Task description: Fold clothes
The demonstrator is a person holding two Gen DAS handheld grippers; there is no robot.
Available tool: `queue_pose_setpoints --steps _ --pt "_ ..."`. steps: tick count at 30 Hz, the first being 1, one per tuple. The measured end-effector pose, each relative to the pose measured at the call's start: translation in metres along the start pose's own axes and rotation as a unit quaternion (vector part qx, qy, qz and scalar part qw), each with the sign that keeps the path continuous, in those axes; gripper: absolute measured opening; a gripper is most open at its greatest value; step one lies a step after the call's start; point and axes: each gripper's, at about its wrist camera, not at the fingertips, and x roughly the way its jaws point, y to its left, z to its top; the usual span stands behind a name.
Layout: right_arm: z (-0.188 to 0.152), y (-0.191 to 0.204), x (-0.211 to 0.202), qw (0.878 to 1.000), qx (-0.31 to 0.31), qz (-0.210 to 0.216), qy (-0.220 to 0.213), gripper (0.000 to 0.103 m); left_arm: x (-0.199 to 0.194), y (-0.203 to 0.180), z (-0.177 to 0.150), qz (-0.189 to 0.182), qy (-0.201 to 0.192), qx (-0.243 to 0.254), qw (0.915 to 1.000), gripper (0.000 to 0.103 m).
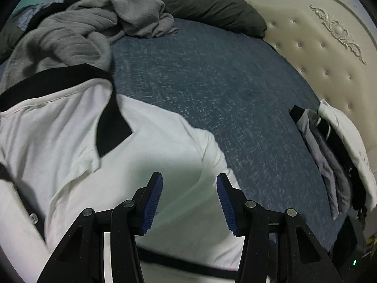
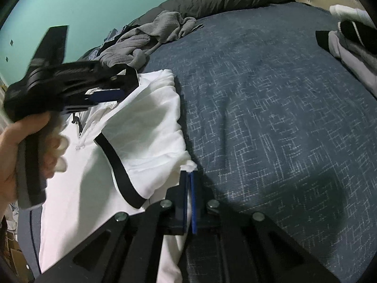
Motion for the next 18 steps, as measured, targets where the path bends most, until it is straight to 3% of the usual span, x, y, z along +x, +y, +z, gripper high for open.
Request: queue_pose_setpoints --steps 6,7,8,10,11,18 --pt "-0.002 -0.002 -0.001 1.0 0.007 0.012 -0.001 0.002 0.021 -0.01 0.02 -0.01 0.009 -0.003 0.9999 0.05" --pt "-0.002 -0.003 -0.001 1.0 0.009 0.014 -0.001 0.002 0.025 -0.012 0.023 -0.01 0.012 -0.002 0.9999 0.042" --pt "-0.002 -0.004 -0.002 1.0 0.011 0.016 -0.001 0.002 0.028 -0.013 0.025 -0.01 0.014 -0.001 0.9998 0.026" --pt "-0.002 -0.006 -0.001 1.0 0.014 0.018 0.0 0.001 0.034 -0.013 0.03 -0.013 0.02 -0.004 0.9997 0.004" --pt "-0.002 -0.007 -0.002 1.0 0.014 0.019 -0.001 0.001 0.036 -0.012 0.031 -0.015 0.021 -0.007 0.9996 0.001" --pt "-0.005 -0.009 -0.006 1.0 0.014 0.015 -0.003 0.001 0.034 0.005 0.04 -0.007 -0.006 -0.042 0.9991 0.001"
